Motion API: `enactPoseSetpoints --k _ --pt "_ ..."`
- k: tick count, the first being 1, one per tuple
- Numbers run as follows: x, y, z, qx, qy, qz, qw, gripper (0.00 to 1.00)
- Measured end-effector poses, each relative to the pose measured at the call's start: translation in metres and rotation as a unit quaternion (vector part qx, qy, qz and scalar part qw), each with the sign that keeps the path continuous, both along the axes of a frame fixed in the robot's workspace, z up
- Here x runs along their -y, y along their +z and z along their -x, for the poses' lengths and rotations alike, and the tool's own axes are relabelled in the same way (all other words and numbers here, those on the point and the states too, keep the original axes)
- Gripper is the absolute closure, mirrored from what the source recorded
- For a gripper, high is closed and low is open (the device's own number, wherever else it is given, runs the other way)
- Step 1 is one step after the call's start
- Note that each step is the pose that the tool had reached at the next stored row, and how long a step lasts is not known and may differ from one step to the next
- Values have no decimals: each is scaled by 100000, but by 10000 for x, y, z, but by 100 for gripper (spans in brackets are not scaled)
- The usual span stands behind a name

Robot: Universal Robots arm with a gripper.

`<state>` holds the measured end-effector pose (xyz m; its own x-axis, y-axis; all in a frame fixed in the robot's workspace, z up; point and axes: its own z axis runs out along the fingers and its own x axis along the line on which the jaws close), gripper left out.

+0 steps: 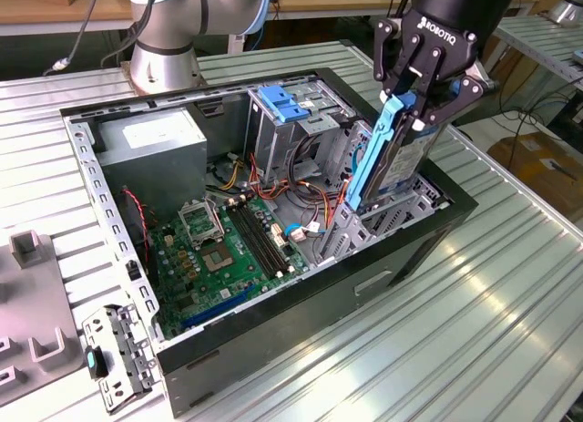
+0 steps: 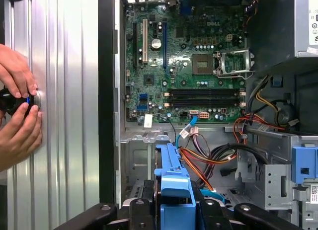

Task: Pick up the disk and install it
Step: 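Insert the disk into the insertion slot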

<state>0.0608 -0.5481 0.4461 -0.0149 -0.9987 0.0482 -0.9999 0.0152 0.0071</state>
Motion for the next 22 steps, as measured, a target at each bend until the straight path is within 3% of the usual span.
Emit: enactPoseSetpoints --k 12,22 --pt "6 -67 0 1 2 -4 100000 63" --pt "8 -183 0 2 3 -4 100000 63"
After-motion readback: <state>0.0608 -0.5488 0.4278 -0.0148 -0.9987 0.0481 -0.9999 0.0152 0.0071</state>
